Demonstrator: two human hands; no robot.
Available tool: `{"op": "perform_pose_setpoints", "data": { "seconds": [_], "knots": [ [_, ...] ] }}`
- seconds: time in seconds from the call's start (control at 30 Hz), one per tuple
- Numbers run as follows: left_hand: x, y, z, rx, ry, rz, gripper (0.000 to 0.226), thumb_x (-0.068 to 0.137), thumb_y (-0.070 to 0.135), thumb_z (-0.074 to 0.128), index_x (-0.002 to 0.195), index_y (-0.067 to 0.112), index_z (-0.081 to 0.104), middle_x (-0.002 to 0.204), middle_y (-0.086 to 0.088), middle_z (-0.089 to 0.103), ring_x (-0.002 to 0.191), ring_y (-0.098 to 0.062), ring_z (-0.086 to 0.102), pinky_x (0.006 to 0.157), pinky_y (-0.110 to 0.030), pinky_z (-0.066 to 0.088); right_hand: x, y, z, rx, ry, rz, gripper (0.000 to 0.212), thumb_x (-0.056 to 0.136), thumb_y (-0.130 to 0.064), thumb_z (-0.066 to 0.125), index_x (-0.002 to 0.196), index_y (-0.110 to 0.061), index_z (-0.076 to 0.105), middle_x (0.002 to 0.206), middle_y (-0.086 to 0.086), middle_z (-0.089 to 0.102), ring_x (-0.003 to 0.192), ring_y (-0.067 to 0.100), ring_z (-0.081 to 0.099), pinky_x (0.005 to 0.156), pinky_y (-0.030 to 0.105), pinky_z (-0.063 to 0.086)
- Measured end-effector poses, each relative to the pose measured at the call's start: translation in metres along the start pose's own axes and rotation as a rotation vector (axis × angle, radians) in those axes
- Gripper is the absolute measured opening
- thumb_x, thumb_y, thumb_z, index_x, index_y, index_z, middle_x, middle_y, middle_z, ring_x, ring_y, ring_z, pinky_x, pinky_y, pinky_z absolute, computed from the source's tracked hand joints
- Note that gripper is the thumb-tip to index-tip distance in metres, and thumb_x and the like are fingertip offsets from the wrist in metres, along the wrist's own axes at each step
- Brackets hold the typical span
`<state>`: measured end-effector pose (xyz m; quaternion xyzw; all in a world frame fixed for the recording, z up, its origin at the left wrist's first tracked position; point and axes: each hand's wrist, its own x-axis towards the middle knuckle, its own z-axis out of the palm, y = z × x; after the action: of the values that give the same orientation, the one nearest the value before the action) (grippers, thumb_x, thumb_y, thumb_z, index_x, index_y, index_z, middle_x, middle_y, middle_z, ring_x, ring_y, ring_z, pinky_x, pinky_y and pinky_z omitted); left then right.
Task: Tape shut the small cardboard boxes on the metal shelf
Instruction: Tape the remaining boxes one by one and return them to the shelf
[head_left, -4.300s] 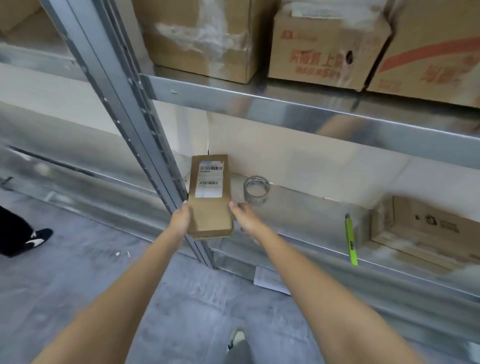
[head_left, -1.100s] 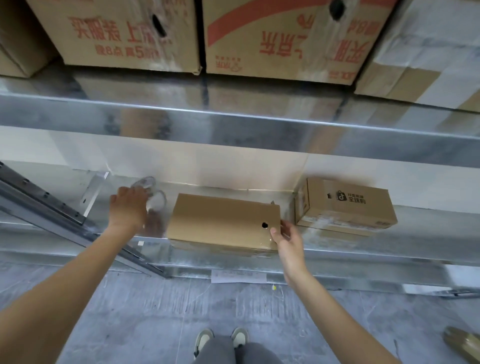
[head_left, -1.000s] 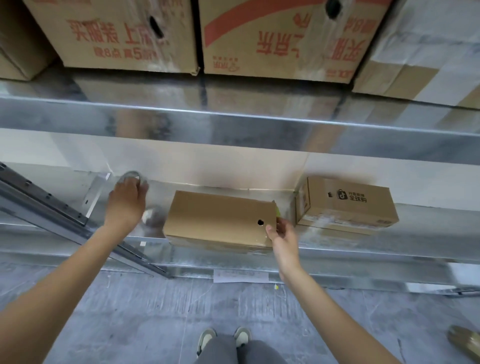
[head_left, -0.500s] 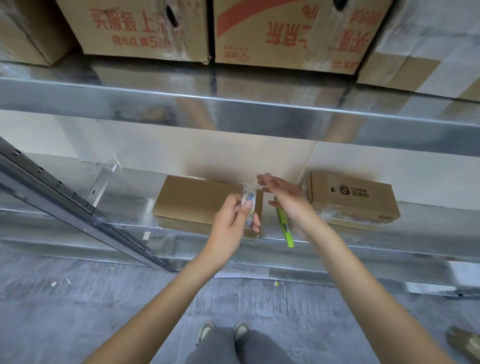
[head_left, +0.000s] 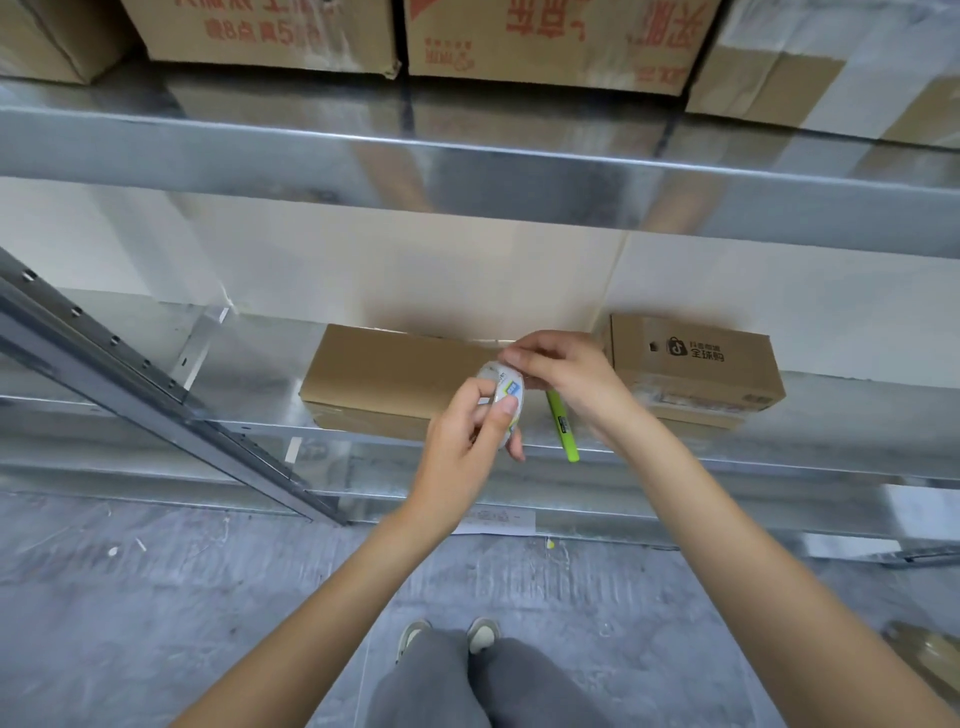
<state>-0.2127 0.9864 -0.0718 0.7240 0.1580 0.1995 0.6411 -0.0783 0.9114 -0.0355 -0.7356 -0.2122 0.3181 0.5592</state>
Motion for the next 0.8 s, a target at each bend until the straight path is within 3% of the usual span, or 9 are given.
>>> {"op": "perform_pose_setpoints", "data": {
  "seconds": [0.07,0.2,0.37,0.47,0.53,0.67,0.8],
  "knots": [
    [-0.004,-0.002,0.001,-0.012,-0.002,-0.01,0.03,0.096,0.047,0.045,0.095,0.018,0.049,0.054,0.0,0.063,0.06,-0.036,0.059,0.073,-0.05,0.046,-0.003,0.0,-0.001,0.007,-0.051,0.007,0.019,0.09,-0.01,0.065,0.101,0.006,0.068,0.097,0.022,0.068,0.087,0.019,0.063,0.09,0.034,0.053],
    [-0.011,-0.008,-0.001,-0.022,-0.01,-0.025,0.033,0.096,0.048,0.043,0.098,0.016,0.05,0.049,0.0,0.057,0.053,-0.023,0.059,0.071,-0.041,0.046,-0.006,0.011,-0.004,0.048,-0.101,0.025,0.009,0.089,-0.009,0.067,0.093,-0.002,0.07,0.092,0.015,0.072,0.085,0.018,0.066,0.089,0.031,0.055],
    [-0.018,-0.01,0.0,0.007,-0.131,-0.035,0.03,0.093,0.047,0.05,0.11,0.023,0.046,0.055,-0.001,0.061,0.057,-0.033,0.059,0.068,-0.047,0.047,-0.008,0.027,-0.001,0.08,-0.058,0.039,0.011,0.09,-0.01,0.065,0.08,-0.007,0.066,0.077,0.009,0.066,0.074,0.017,0.059,0.072,0.024,0.052],
    [-0.02,-0.014,0.0,0.087,-0.177,-0.059,0.026,0.094,0.045,0.046,0.111,0.026,0.044,0.052,0.002,0.057,0.052,-0.028,0.059,0.067,-0.041,0.048,-0.008,0.024,-0.003,-0.024,-0.038,-0.016,0.017,0.091,-0.009,0.062,0.074,-0.011,0.063,0.067,-0.001,0.062,0.059,0.003,0.052,0.064,0.017,0.046],
    [-0.021,-0.018,-0.002,0.099,-0.163,-0.132,0.023,0.097,0.041,0.046,0.108,0.02,0.046,0.05,0.001,0.055,0.047,-0.024,0.058,0.064,-0.036,0.049,-0.007,0.014,-0.01,-0.073,-0.009,-0.067,0.021,0.091,-0.009,0.062,0.071,-0.014,0.062,0.057,-0.012,0.06,0.053,-0.001,0.048,0.061,0.015,0.042],
    [-0.015,-0.027,-0.011,-0.029,-0.11,-0.373,0.033,0.101,0.036,0.048,0.099,0.002,0.05,0.048,-0.007,0.054,0.046,-0.029,0.058,0.059,-0.029,0.048,-0.005,-0.005,-0.022,-0.104,-0.081,-0.125,0.021,0.091,-0.011,0.063,0.071,-0.015,0.064,0.054,-0.016,0.063,0.051,-0.005,0.048,0.057,0.007,0.041],
    [-0.017,-0.031,-0.008,-0.055,-0.128,-0.407,0.032,0.101,0.036,0.046,0.091,0.006,0.052,0.048,-0.013,0.055,0.048,-0.027,0.058,0.057,-0.022,0.047,0.001,-0.005,-0.025,-0.118,-0.146,-0.031,0.014,0.086,-0.019,0.07,0.074,-0.012,0.068,0.061,-0.01,0.065,0.055,-0.001,0.054,0.06,0.011,0.045]
  ]
}}
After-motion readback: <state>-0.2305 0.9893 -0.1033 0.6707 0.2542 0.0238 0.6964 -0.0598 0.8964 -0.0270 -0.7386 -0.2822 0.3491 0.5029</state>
